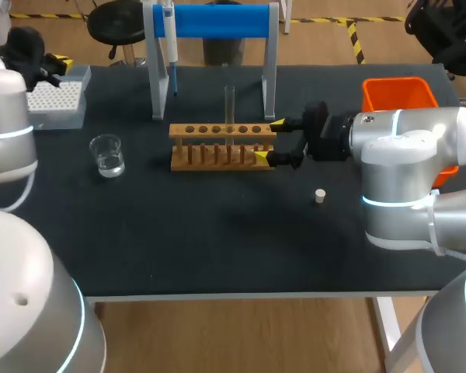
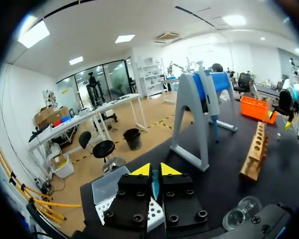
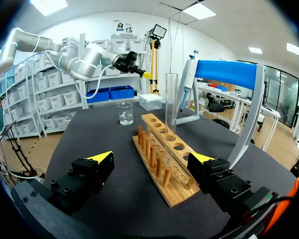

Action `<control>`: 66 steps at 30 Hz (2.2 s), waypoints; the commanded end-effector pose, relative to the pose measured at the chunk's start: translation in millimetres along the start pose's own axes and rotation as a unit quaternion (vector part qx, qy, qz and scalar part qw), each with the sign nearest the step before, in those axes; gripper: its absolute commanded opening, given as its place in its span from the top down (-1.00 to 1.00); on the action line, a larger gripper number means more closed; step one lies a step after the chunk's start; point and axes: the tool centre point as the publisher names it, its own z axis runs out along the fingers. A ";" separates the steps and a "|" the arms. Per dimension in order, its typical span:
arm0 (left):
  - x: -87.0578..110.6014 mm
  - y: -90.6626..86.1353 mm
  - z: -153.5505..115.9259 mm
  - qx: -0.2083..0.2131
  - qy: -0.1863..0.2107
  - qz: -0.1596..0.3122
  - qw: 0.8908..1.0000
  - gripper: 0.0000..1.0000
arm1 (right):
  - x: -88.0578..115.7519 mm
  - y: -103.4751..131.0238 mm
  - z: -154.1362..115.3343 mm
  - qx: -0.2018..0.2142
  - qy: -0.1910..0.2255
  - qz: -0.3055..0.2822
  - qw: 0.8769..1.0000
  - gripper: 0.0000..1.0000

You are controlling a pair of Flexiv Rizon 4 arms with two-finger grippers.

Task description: Invert the test tube, pick up the pipette, mount the tip to pipette, aspirate from beaker and dispense into the tube, eject the tip, return the pipette, and cap with the stopper.

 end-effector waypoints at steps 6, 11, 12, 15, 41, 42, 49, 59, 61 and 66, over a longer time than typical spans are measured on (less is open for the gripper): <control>-2.3 -2.0 -4.2 -0.008 0.040 -0.001 0.999 1.00 | 1.1 -0.6 0.3 -0.001 -0.002 0.000 1.000 -1.00; 22.8 -16.4 -12.5 -0.037 0.088 0.037 0.995 1.00 | 1.1 -0.6 0.3 -0.001 -0.002 0.000 1.000 -1.00; 31.3 -20.0 -17.3 -0.047 0.094 0.044 0.993 1.00 | 1.1 -0.6 0.3 -0.001 -0.002 0.000 1.000 -1.00; 60.6 -29.9 -32.2 -0.066 0.119 0.056 0.989 1.00 | 1.1 -0.6 0.3 -0.001 -0.002 0.000 1.000 -1.00; 293.8 -99.4 -81.2 -0.032 0.277 0.106 0.954 1.00 | 1.1 -0.6 0.3 -0.001 -0.002 0.000 1.000 -1.00; 300.2 -102.3 -80.5 -0.024 0.279 0.107 0.954 1.00 | 1.1 -0.6 0.3 -0.001 -0.002 0.000 1.000 -1.00; 333.2 -118.6 -78.4 -0.003 0.287 0.113 0.951 1.00 | 1.1 -0.6 0.3 -0.001 -0.002 0.000 1.000 -1.00; 362.3 -130.8 -72.8 0.005 0.313 0.097 0.945 1.00 | 1.1 -0.6 0.3 -0.001 -0.002 0.000 1.000 -1.00; 366.7 -132.0 -70.3 0.013 0.325 0.093 0.941 1.00 | 1.1 -0.6 0.3 -0.001 -0.002 0.000 1.000 -1.00; 366.0 -130.7 -71.5 0.010 0.332 0.089 0.939 1.00 | 1.1 -0.6 0.3 -0.001 -0.002 0.000 1.000 -1.00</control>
